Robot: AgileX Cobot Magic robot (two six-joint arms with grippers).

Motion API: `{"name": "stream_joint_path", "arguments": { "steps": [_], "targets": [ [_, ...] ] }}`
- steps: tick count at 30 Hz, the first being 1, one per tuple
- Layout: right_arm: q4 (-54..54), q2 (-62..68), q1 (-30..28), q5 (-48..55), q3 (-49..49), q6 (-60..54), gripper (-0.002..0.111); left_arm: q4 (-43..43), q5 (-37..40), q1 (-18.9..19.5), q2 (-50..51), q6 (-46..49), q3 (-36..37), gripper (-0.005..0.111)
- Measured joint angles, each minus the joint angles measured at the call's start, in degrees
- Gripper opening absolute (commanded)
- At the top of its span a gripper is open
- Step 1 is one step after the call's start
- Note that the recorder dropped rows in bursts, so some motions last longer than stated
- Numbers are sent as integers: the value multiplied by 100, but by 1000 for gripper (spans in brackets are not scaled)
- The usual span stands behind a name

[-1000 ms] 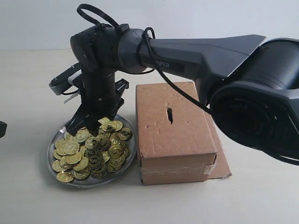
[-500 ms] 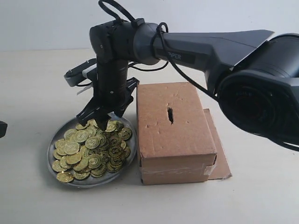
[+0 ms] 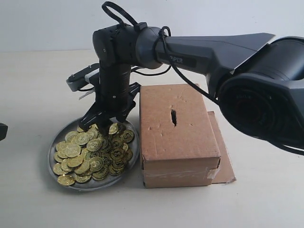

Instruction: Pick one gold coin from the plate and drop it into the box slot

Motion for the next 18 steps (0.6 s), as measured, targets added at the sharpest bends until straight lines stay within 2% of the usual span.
{"name": "stream_joint_path", "arguments": {
  "steps": [18],
  "targets": [
    [82,5,24,-55,0,-10,52,-11,0,0,0,0,0,0]
  ]
}}
